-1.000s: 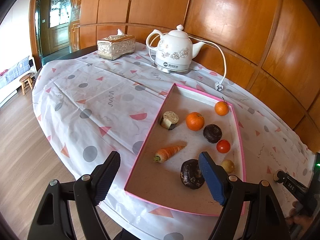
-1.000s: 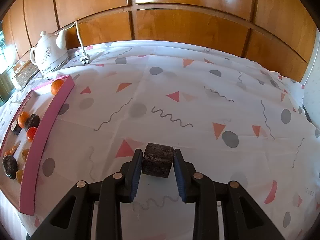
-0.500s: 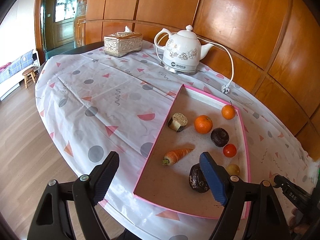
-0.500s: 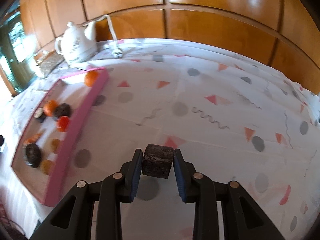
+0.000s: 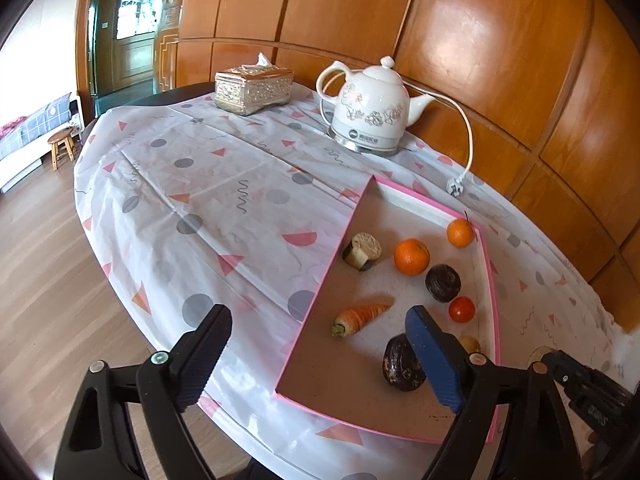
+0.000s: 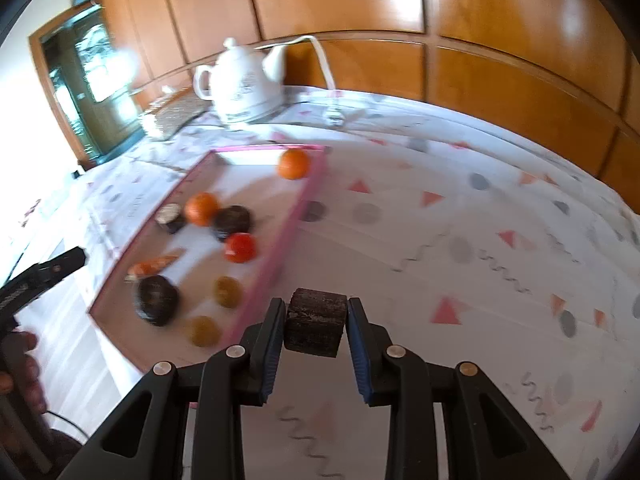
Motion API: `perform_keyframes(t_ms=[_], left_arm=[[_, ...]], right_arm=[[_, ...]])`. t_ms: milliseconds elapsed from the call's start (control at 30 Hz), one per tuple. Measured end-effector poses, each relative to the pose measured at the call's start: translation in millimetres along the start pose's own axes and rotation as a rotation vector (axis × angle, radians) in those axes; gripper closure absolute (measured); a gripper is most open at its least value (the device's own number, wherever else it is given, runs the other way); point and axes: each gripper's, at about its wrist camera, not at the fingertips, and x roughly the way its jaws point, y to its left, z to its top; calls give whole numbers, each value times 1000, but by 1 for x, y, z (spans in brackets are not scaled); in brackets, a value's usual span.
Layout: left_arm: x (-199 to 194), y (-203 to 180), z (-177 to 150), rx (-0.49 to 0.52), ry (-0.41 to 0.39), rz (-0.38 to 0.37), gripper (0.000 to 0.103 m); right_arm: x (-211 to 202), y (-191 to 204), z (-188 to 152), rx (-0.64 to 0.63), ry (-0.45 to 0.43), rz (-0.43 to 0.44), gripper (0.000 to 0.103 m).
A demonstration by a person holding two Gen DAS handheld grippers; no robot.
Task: Organize fruits
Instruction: 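Carry the wooden log piece with the right tool into the tray and release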
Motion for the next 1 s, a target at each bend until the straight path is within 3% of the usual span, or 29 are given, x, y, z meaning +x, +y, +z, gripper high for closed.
perform_keyframes(t_ms=[233,567,800,1000], left_arm=[[0,10,5,-15,-17,24,13],[4,25,4,-62,-4,42,7],[10,28,1,-63,11,53,7],[14,28,0,-58,24,58,7]], right_arm=[[6,33,17,-61,13,98,72],[32,73,47,-106,28,165,72],[71,88,52,-128,77,119,71],[69,83,54,-120,52,104,64]])
